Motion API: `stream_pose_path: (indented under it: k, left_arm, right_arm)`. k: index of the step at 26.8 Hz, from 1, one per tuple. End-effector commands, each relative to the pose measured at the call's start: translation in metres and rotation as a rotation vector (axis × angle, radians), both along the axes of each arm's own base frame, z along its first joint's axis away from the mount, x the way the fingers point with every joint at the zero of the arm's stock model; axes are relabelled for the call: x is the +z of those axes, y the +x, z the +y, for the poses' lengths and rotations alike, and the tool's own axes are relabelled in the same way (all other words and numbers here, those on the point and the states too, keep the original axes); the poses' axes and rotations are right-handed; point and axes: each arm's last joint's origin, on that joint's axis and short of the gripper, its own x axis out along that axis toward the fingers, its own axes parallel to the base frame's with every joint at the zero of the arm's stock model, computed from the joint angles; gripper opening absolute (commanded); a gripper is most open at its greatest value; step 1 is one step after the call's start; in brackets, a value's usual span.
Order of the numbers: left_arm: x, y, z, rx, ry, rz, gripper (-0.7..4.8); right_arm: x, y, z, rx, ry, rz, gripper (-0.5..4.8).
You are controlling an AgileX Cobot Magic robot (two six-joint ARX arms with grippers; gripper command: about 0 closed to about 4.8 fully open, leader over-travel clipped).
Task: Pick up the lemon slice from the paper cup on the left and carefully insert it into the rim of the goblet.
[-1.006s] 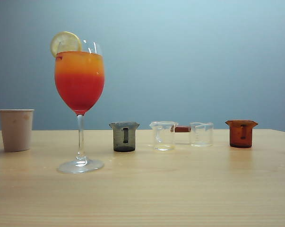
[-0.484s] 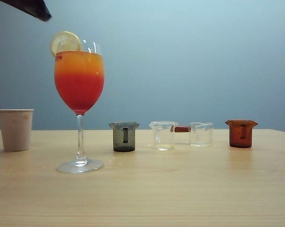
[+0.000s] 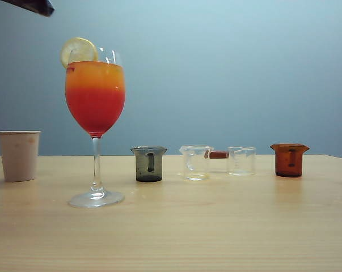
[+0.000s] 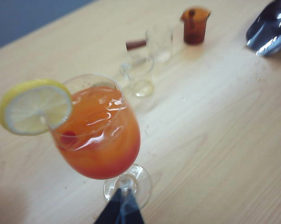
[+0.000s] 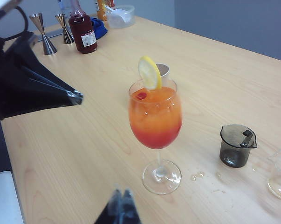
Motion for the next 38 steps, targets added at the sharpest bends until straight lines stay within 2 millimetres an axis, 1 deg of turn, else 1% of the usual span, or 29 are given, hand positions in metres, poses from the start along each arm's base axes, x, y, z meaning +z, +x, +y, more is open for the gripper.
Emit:
stream_pose_path:
  k: [1, 4, 7, 15, 23, 26, 28, 31, 32, 38]
  left_arm:
    - [-0.003, -0.005, 0.006, 0.025, -0.02, -0.039, -0.06]
    - [-0.007, -0.009, 0.012, 0.046, -0.048, -0.073, -0.06]
    - [-0.02, -0.014, 0.015, 0.039, -0.088, -0.112, -0.06]
    - [-0.042, -0.015, 0.013, -0.055, -0.162, -0.186, -0.06]
    - [-0.056, -0.015, 0.012, -0.074, -0.249, -0.28, -0.06]
    - [-0.061, -0.019, 0.018, -0.063, -0.286, -0.313, -0.06]
    - [-0.062, -0.021, 0.023, -0.021, -0.297, -0.337, -0.06]
    - [-0.064, -0.017, 0.031, 0.029, -0.295, -0.355, -0.06]
    - [-0.067, -0.014, 0.038, 0.064, -0.293, -0.372, -0.06]
    - [-0.077, -0.009, 0.058, 0.208, -0.273, -0.4, -0.06]
  right_arm:
    - [0.003, 0.0, 0.0, 0.002, 0.012, -0.012, -0.01]
    - [0.003, 0.0, 0.0, 0.002, 0.008, -0.009, -0.01]
    - [0.003, 0.0, 0.0, 0.002, 0.007, -0.008, -0.01]
    - [0.002, 0.0, 0.0, 0.002, 0.006, -0.007, -0.01]
    - [0.002, 0.0, 0.0, 0.002, 0.006, -0.007, -0.01]
    - [0.002, 0.0, 0.0, 0.002, 0.006, -0.007, -0.01]
    - [0.002, 0.0, 0.0, 0.001, 0.004, -0.006, -0.01]
    - [0.002, 0.0, 0.0, 0.002, 0.005, -0.006, -0.01]
    - [0.002, 0.0, 0.0, 0.002, 0.005, -0.006, -0.01]
    - [0.002, 0.0, 0.0, 0.002, 0.004, -0.006, -0.01]
